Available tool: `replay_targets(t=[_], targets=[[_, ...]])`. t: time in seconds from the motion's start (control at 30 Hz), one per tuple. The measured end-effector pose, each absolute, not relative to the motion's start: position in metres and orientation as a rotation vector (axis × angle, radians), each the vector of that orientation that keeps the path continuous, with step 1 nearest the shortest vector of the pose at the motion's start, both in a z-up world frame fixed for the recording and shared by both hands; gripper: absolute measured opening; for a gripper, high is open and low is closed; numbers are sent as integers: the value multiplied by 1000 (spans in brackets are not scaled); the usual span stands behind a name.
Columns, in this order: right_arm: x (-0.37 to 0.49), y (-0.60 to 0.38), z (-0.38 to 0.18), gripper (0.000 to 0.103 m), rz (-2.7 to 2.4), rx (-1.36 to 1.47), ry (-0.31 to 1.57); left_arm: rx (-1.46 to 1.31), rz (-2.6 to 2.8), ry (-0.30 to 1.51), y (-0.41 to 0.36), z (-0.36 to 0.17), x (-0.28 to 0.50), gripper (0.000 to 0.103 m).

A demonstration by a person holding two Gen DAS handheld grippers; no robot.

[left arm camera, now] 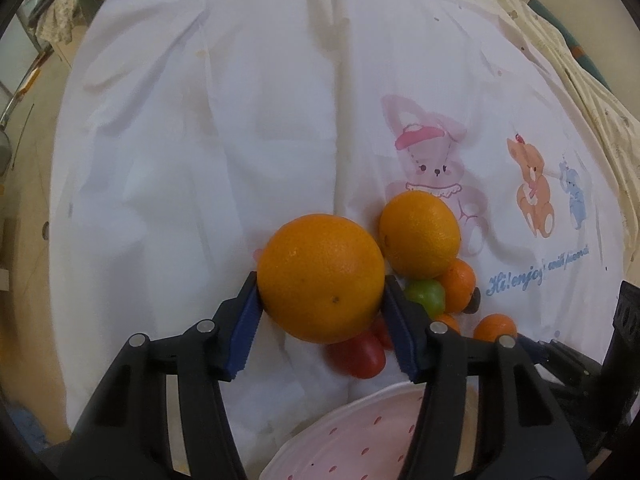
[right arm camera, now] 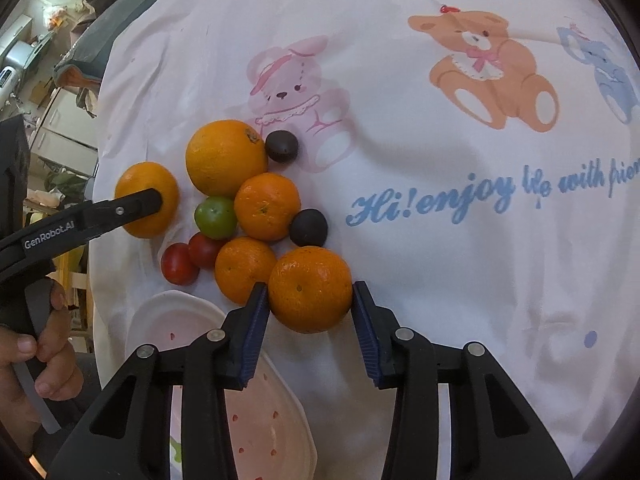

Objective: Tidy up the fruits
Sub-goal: 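Grasp the large orange with the left tool while the right tool grasps a tangerine, then lower the tangerine into the plate with the right tool while the left tool releases the orange there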

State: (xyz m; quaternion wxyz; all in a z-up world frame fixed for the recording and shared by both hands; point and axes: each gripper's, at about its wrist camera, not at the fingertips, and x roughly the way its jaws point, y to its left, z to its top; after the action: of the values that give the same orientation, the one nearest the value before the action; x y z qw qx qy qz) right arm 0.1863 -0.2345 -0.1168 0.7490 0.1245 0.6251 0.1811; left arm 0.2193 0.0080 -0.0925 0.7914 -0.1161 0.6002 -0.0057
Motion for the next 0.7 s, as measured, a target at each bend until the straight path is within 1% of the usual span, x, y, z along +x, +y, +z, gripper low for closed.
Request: replay_targets(t=[0.2, 0.4, 0.7], targets=[[181, -252, -94, 44, 368, 292, 1306, -252, -19, 1245, 13, -69, 203, 54], [164, -257, -71, 44, 371, 280, 1248, -175, -55, 1166, 10, -42, 182, 54], [127, -252, -59, 44, 386, 286, 1227, -186, -96, 1193, 18, -35, 136, 54]])
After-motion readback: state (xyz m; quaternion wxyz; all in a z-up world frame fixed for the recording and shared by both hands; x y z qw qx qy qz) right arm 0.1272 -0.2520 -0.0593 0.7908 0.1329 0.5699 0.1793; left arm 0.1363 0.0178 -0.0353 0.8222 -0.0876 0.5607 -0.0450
